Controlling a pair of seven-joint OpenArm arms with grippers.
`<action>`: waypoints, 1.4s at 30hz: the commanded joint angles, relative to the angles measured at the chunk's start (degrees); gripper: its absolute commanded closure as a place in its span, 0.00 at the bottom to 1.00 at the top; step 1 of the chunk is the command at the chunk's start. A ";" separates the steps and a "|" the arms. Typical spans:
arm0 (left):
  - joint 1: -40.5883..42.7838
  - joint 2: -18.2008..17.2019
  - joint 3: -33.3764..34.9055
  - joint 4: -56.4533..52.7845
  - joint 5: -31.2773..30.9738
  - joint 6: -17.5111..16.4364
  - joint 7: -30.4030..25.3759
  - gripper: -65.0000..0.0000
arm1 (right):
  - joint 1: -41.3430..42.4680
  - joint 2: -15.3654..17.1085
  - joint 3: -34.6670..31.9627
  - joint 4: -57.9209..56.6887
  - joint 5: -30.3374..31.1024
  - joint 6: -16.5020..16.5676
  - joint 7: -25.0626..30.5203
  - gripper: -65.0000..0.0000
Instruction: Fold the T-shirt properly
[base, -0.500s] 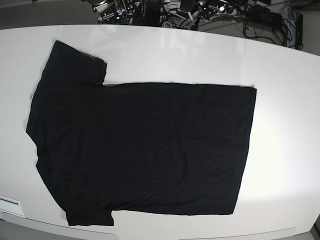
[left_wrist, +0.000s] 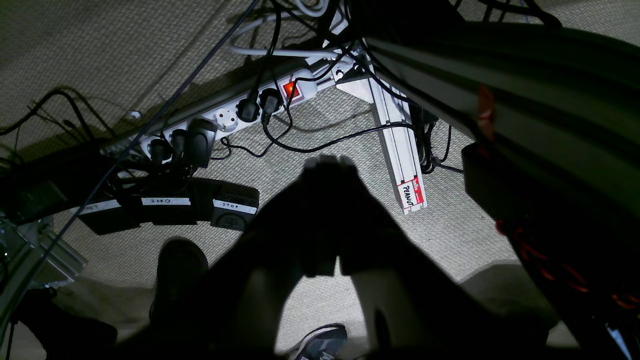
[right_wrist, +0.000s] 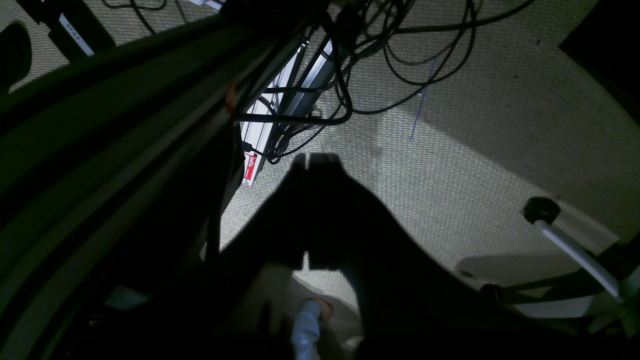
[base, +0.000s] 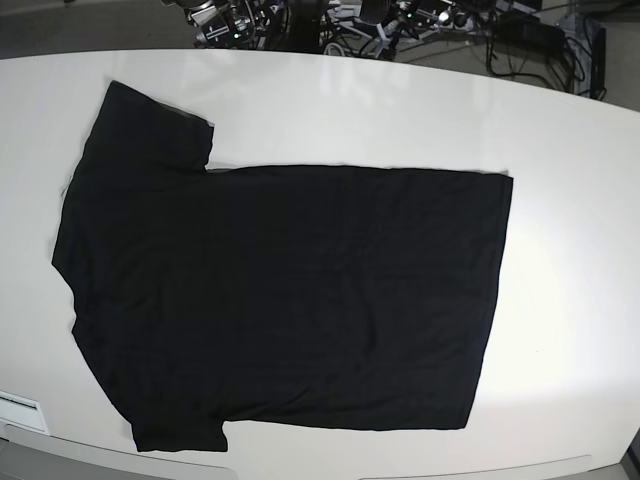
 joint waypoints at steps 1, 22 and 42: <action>-0.02 -0.13 0.02 0.31 -0.07 -0.35 0.02 1.00 | 0.15 -0.02 0.15 0.52 0.00 0.35 -0.02 1.00; 0.00 -0.13 0.02 0.72 -0.04 -0.35 1.11 1.00 | 0.15 -0.02 0.15 0.52 0.00 0.35 0.04 1.00; 21.88 -15.56 0.07 31.30 -10.75 -9.20 14.86 1.00 | -22.58 2.49 0.15 18.43 0.02 8.33 -8.11 1.00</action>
